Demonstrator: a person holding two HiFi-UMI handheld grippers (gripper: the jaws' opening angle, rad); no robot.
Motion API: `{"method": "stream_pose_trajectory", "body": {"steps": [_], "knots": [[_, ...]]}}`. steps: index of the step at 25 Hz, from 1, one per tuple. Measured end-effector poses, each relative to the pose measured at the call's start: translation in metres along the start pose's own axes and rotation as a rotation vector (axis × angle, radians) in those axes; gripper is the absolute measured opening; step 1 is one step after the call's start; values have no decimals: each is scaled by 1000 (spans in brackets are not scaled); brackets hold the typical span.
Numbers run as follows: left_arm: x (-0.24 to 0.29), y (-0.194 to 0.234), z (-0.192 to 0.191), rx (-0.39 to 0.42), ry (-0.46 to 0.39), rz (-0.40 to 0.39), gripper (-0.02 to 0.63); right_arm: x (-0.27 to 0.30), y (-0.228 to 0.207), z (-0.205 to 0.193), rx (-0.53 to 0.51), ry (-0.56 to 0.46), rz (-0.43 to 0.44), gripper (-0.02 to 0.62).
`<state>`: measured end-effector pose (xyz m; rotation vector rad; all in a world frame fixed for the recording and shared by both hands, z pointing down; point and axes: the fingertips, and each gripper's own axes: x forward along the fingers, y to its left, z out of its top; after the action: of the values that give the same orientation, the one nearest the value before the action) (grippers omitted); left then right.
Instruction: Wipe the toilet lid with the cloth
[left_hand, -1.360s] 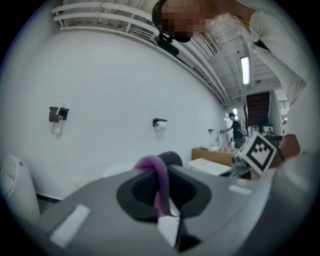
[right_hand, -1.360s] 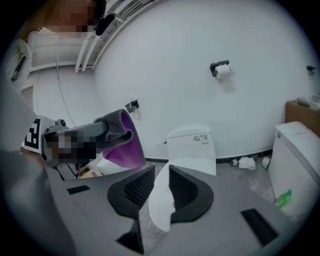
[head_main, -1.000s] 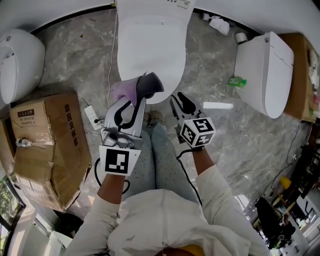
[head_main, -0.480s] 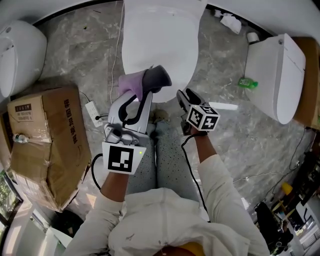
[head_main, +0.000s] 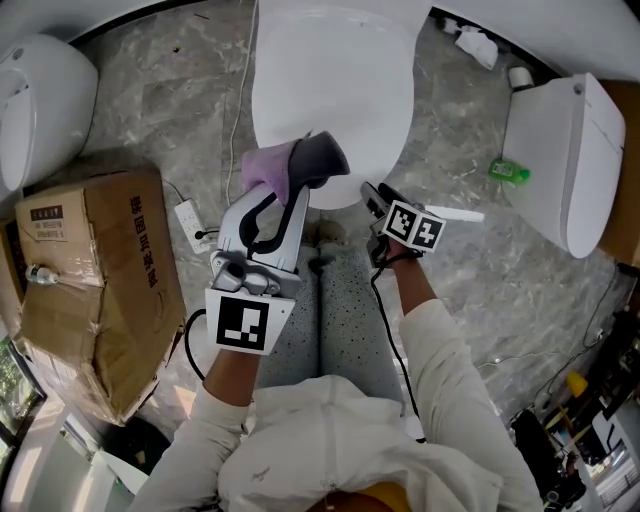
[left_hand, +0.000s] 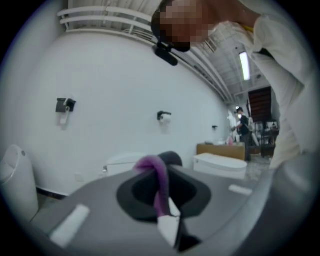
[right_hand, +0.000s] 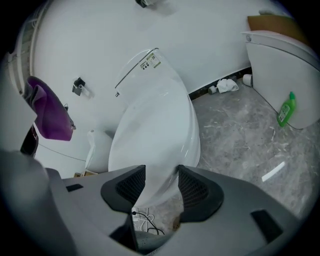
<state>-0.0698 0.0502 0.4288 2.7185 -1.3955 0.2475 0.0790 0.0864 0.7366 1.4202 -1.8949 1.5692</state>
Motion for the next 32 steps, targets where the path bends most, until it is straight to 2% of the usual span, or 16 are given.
{"method": "stream_pose_trajectory", "body": {"steps": [5, 9, 12, 20, 23, 26, 32], "knots": [[2, 6, -2, -16, 5, 5, 23, 8, -7, -2, 32, 15, -36, 193], [4, 5, -2, -6, 5, -8, 23, 10, -8, -2, 105, 19, -10, 193], [3, 6, -2, -12, 5, -5, 23, 9, -7, 2, 216, 7, 7, 193], [3, 4, 7, -15, -1, -21, 23, 5, -2, 3, 300, -10, 68, 192], [4, 3, 13, -24, -13, -23, 23, -2, 3, 8, 357, -38, 93, 170], [3, 1, 24, -37, -27, -29, 23, -15, 9, 15, 380, -54, 114, 142], [-2, -1, 58, -54, -43, -34, 23, -52, 43, 46, 378, -104, 156, 135]]}}
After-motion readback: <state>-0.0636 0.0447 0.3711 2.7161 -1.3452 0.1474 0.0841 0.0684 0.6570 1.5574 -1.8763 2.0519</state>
